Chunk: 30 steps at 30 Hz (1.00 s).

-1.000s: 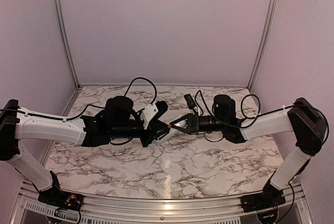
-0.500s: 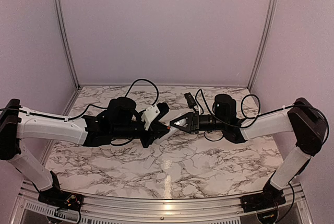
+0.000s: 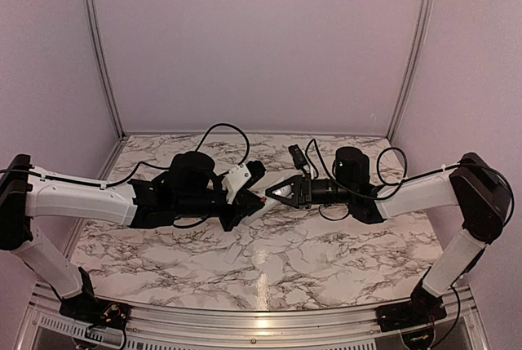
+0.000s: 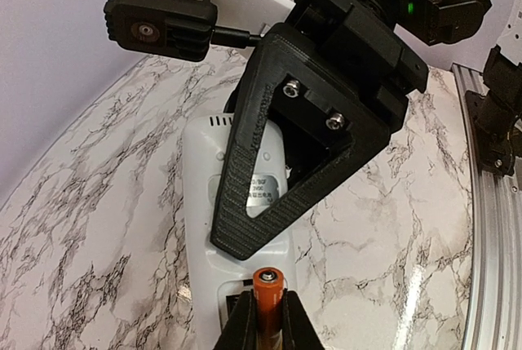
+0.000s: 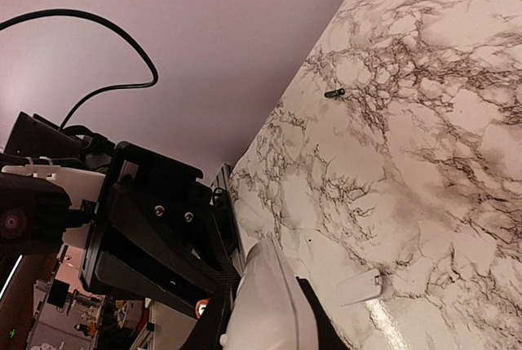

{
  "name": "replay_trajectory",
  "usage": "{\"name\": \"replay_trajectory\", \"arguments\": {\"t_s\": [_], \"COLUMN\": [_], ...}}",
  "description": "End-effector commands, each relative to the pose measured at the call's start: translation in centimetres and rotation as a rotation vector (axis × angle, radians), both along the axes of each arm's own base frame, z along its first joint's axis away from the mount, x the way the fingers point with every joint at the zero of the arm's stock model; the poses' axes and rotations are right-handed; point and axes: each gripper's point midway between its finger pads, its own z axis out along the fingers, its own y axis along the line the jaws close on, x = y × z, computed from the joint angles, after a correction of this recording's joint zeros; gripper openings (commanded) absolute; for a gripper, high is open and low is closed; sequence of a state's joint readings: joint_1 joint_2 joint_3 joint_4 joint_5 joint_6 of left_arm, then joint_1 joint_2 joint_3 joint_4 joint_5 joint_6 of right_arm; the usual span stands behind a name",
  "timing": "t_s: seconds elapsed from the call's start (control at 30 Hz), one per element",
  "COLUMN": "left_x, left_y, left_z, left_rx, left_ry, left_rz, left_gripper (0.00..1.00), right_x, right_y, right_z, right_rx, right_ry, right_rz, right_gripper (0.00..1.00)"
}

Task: Load the batteries into the remote control
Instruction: Place the battery in the battery compartment.

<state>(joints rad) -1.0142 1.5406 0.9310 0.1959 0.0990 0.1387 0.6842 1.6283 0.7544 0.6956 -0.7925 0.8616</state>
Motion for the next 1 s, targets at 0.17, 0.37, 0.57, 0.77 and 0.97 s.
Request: {"name": "replay_trajectory", "arguments": {"t_s": [0.17,0.37,0.57,0.77,0.97], "left_x": [0.4,0.2,0.8,1.0,0.9], "left_y": [1.4,1.6,1.5,1.3,1.6], "left_z": [-3.8,-5.0,-5.0,-4.9,-5.2], "left_rx": [0.154,0.189,0.193,0.195,0.216], "left_ry": [0.066,0.101,0.093,0.086,0.097], "left_rz": [0.057,0.06,0.079,0.083,0.084], "left_gripper": [0.0,0.0,0.1,0.15,0.2], "right_x": [-0.1,0.0,-0.1,-0.1,-0.1], "right_y": [-0.2,-0.2,-0.1,-0.1,-0.2], "right_z": [2.2,2.2,2.2,2.0,1.9], "right_rx": [0.057,0.059,0.067,0.061,0.059], "right_ry": [-0.054,-0.054,-0.048,-0.047,-0.043], "right_rz": [0.017,0.018,0.028,0.026,0.025], "right_gripper": [0.0,0.0,0.0,0.0,0.0]}}
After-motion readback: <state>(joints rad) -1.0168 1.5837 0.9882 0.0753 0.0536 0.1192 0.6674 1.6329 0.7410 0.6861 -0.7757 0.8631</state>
